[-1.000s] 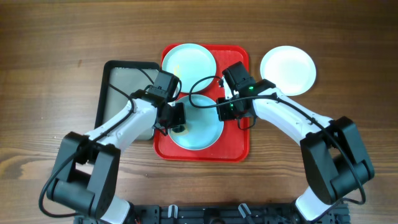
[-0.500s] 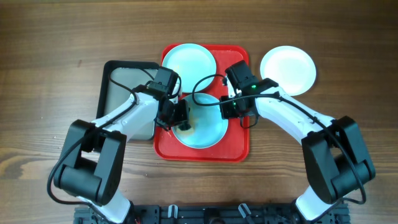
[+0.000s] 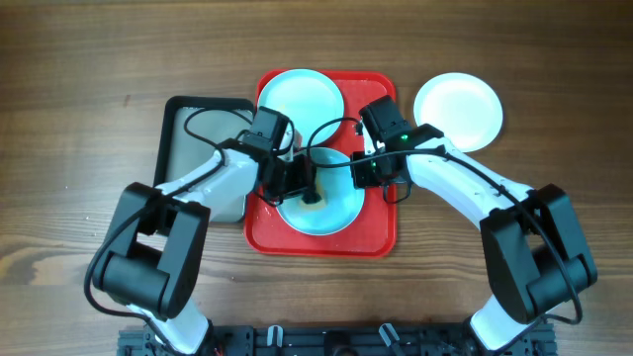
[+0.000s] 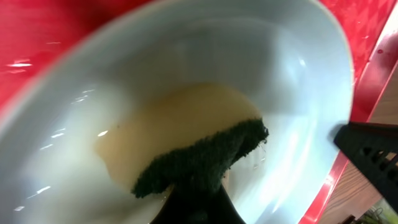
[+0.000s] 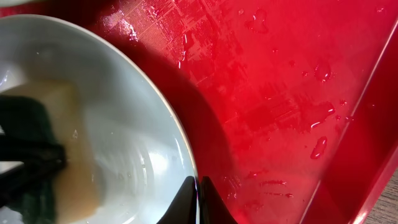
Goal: Clean dirty plates on tray and stack at the side
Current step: 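Scrub the light-blue plate with the sponge while right gripper holds rim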
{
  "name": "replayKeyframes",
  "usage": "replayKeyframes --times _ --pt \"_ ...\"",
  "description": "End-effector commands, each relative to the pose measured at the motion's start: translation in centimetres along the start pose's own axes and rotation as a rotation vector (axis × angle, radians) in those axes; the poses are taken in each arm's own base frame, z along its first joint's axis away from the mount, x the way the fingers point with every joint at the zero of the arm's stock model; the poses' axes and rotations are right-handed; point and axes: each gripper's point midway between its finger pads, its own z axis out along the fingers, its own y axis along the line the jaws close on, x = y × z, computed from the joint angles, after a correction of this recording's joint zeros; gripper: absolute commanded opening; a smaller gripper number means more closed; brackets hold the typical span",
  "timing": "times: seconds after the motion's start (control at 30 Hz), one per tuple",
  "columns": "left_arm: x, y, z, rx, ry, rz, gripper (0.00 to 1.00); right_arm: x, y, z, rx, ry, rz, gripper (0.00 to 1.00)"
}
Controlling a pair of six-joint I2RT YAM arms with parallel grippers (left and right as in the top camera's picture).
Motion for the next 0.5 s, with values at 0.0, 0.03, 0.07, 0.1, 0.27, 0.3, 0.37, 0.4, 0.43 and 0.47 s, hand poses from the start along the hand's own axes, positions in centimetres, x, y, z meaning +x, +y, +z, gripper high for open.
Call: replayKeyframes --times 0.0,0.03,0.07,0.1,0.27,0.3,0.37,0.4,0.43,0.47 --pt "3.5 0.8 3.4 -0.051 0.093 -0.003 0.04 0.7 1.8 -0.3 -0.075 0.015 -0.015 0.04" --pt "3.6 0.2 3.6 -0.043 0.091 0.019 0.04 0.6 1.8 -0.3 -0.076 0.015 -0.015 0.04" --pt "3.7 -0.1 3.8 -0.038 0.089 0.032 0.04 0.6 1.8 -0.3 -0.075 0.015 -0.015 0.04" --pt "3.7 -0.3 3.8 -0.035 0.089 0.036 0.04 0.7 1.8 -0.3 -0.075 0.015 -0.015 0.04" --pt "2.6 -1.4 1.3 -0.007 0.098 0.008 0.04 0.7 1.8 -0.3 -0.075 0.016 -0.014 0.04" --pt "2.0 -1.6 0.1 -0.004 0.085 0.023 0.04 0.7 1.8 -0.3 -0.075 0.016 -0.015 0.04" --pt "0.2 -1.6 -2.5 -0.030 0.025 0.025 0.04 0.6 1.8 -0.3 -0.075 0.015 -0.015 0.04" --pt "-0.3 -1.4 -3.2 -0.045 0.002 0.020 0.04 0.6 1.8 -0.3 -0.075 0.015 -0.014 0.04" --pt "-0.9 -1.2 -4.1 -0.062 -0.028 0.025 0.04 0.6 1.8 -0.3 -0.075 0.015 -0.015 0.04" --pt "-1.3 -1.1 -4.9 -0.066 -0.053 0.040 0.04 0.6 1.8 -0.3 -0.075 0.014 -0.015 0.04"
